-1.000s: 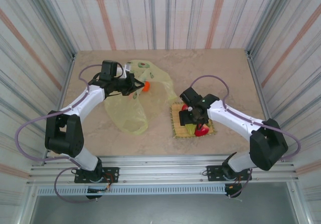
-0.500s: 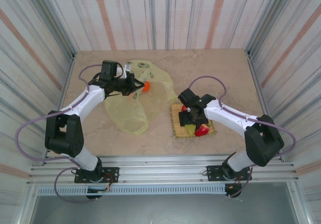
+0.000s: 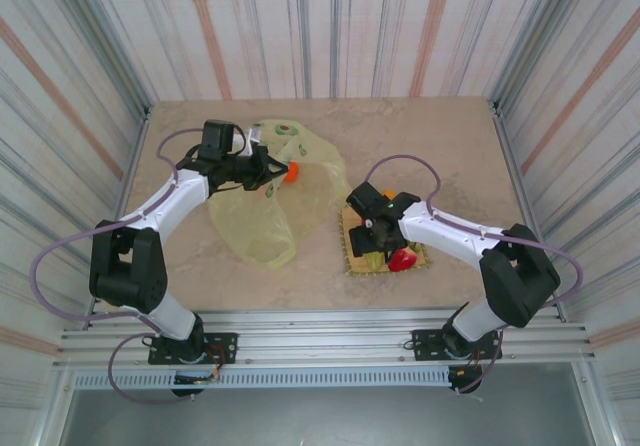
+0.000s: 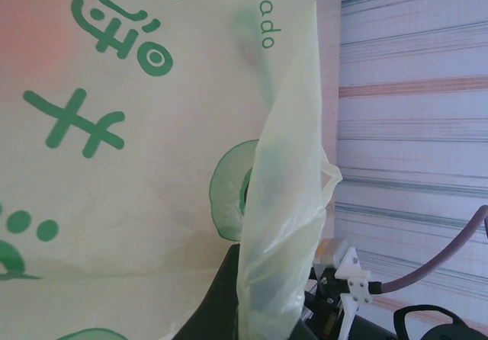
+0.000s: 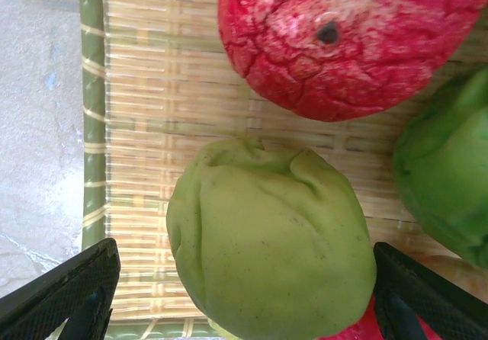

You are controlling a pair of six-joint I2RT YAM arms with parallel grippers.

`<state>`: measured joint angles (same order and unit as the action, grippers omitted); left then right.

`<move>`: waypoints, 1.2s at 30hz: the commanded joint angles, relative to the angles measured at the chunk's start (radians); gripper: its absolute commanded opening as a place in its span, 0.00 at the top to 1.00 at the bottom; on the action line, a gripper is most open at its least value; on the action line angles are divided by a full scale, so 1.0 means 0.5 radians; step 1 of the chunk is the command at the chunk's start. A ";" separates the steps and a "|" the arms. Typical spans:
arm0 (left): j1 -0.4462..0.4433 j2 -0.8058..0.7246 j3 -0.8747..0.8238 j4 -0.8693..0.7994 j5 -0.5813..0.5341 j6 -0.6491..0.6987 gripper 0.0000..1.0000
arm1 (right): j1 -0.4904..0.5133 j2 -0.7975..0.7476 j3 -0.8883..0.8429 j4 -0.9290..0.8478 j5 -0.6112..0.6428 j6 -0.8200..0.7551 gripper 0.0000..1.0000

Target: Place the fruits into the plastic bag

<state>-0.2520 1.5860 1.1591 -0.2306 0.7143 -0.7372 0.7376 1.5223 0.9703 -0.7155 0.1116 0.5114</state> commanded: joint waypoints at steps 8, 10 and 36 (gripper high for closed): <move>-0.011 -0.018 0.029 0.010 0.047 -0.010 1.00 | 0.019 0.168 -0.004 0.047 0.136 -0.077 0.16; -0.011 -0.018 0.028 0.012 0.052 -0.008 1.00 | 0.021 0.176 -0.015 0.077 0.128 -0.078 0.17; -0.010 -0.043 0.029 0.016 0.066 -0.021 1.00 | 0.230 -0.257 0.091 0.579 -0.324 -0.311 0.44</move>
<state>-0.2520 1.5860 1.1591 -0.2306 0.7181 -0.7376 0.8352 1.3838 0.9924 -0.5739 0.0376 0.4015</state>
